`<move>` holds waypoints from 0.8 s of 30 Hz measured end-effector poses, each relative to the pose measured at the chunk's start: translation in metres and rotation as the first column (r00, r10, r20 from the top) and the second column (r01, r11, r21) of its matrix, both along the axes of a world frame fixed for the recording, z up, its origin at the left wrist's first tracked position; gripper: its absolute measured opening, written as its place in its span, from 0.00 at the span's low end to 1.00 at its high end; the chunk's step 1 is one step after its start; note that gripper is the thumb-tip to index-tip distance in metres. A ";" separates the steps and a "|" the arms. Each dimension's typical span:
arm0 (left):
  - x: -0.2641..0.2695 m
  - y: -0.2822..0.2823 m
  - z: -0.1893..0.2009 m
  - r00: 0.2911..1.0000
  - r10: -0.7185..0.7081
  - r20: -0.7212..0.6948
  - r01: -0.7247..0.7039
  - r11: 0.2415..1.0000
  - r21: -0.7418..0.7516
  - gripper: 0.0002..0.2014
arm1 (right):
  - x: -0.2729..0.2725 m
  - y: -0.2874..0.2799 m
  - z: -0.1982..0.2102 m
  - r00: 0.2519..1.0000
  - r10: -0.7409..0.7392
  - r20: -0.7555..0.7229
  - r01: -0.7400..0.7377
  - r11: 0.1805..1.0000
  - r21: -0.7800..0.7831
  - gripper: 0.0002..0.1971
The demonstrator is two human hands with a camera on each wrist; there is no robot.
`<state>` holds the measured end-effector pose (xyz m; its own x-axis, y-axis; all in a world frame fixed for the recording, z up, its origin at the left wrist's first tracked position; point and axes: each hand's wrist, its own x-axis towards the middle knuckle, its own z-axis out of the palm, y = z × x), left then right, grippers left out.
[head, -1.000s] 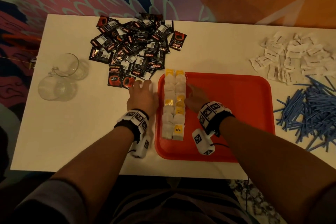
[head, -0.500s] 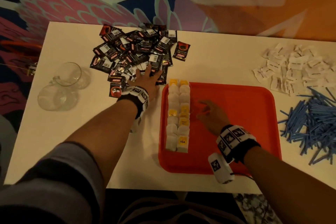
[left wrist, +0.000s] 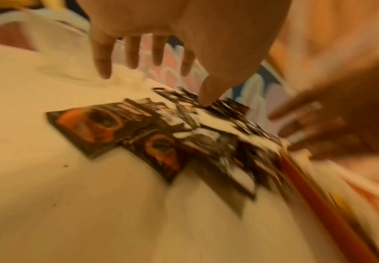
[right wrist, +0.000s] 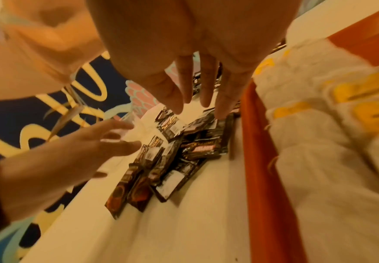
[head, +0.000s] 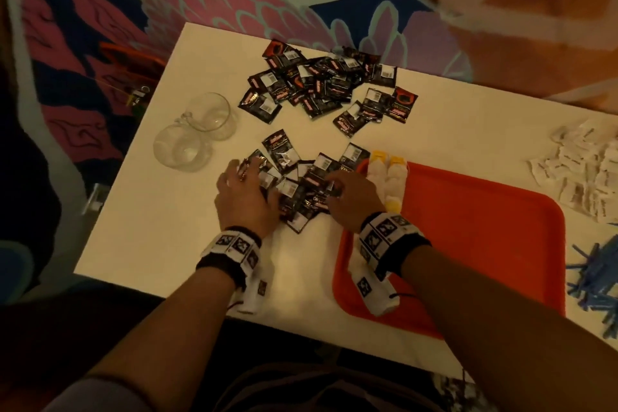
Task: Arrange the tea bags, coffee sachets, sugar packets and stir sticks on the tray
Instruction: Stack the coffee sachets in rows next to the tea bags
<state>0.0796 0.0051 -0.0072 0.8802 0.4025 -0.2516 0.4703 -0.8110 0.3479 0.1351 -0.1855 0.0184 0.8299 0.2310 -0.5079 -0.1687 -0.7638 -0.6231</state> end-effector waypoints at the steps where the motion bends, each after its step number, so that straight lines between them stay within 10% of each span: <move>1: -0.001 0.011 -0.001 0.984 0.153 -0.093 -0.158 0.986 -0.058 0.36 | 0.002 0.009 -0.004 0.998 0.050 -0.023 -0.051 0.997 -0.050 0.26; 4: 0.000 0.032 -0.005 0.900 0.297 -0.319 -0.359 0.920 -0.157 0.41 | 0.007 0.030 -0.018 0.982 0.172 -0.085 -0.187 0.951 -0.245 0.32; 8: 0.004 0.020 -0.012 0.930 0.244 -0.276 -0.322 0.901 -0.290 0.39 | -0.004 0.046 -0.038 0.966 0.211 -0.146 -0.250 0.903 -0.350 0.32; 13: 0.008 -0.013 -0.022 0.961 0.137 -0.239 -0.221 0.901 -0.373 0.34 | -0.021 0.064 -0.047 0.946 0.323 -0.034 -0.318 0.899 -0.302 0.24; 24: 0.019 -0.022 -0.023 0.904 0.343 -0.256 -0.428 0.750 -0.504 0.36 | -0.018 0.056 -0.030 0.995 0.077 -0.059 -0.078 0.997 -0.028 0.20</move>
<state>0.0983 -0.0168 -0.0302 0.6183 0.4622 -0.6356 0.7786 -0.2506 0.5753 0.1167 -0.1292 -0.0118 0.7791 0.2775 -0.5621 -0.1434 -0.7941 -0.5907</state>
